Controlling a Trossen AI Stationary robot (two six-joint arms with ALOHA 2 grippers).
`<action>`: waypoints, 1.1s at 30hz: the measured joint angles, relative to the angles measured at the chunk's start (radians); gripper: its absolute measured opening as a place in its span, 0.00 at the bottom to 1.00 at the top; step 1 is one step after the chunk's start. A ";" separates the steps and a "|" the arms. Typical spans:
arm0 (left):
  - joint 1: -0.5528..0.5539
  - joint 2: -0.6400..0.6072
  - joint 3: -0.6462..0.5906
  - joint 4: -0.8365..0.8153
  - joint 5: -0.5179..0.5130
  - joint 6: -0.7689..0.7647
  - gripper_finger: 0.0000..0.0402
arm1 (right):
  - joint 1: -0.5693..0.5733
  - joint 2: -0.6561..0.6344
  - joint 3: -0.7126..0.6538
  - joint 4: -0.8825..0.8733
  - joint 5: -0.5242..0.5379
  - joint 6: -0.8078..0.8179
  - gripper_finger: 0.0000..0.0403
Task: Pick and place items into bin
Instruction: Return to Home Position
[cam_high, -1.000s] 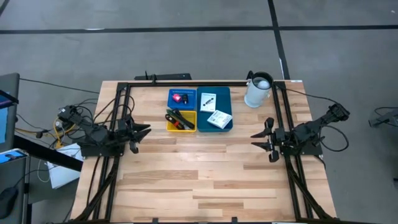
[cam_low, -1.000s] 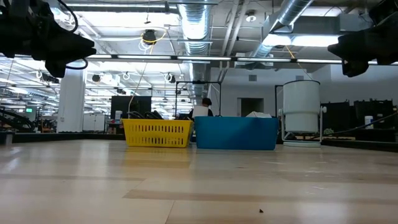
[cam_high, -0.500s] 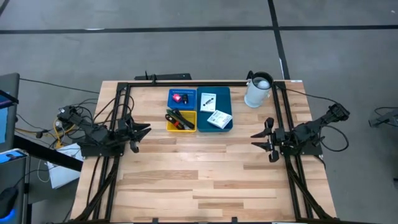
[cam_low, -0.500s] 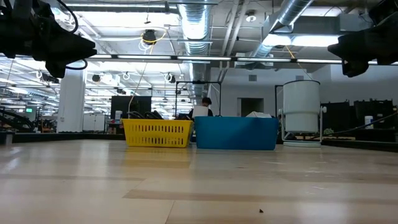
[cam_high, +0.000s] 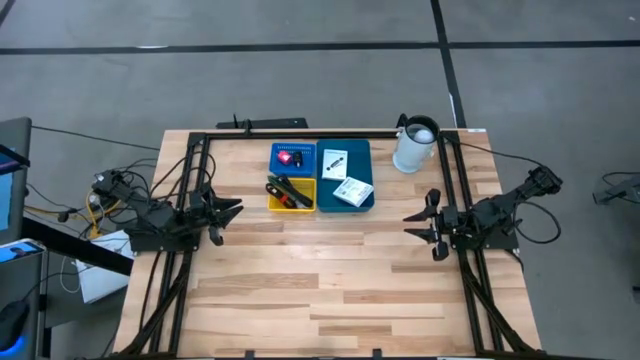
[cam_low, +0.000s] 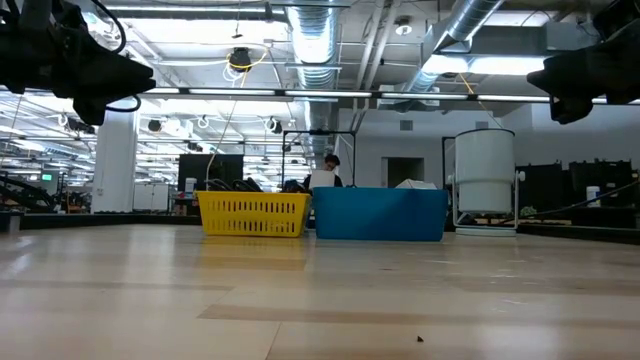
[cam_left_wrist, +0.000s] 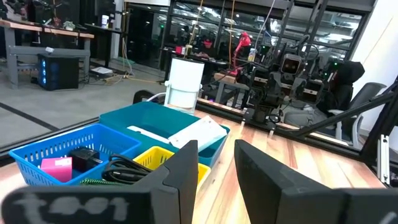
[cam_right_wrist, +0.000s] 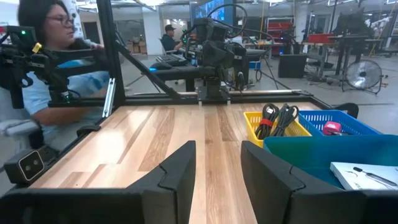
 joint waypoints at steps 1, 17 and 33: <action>0.000 0.000 0.000 0.000 0.000 0.000 0.24 | 0.000 0.000 0.000 0.000 0.000 0.000 0.30; 0.000 0.000 0.000 0.002 0.000 0.011 0.24 | 0.000 0.000 0.000 0.000 0.000 0.000 0.30; 0.000 0.000 -0.001 0.003 0.000 0.020 0.24 | 0.000 0.000 0.000 0.000 0.000 0.000 0.30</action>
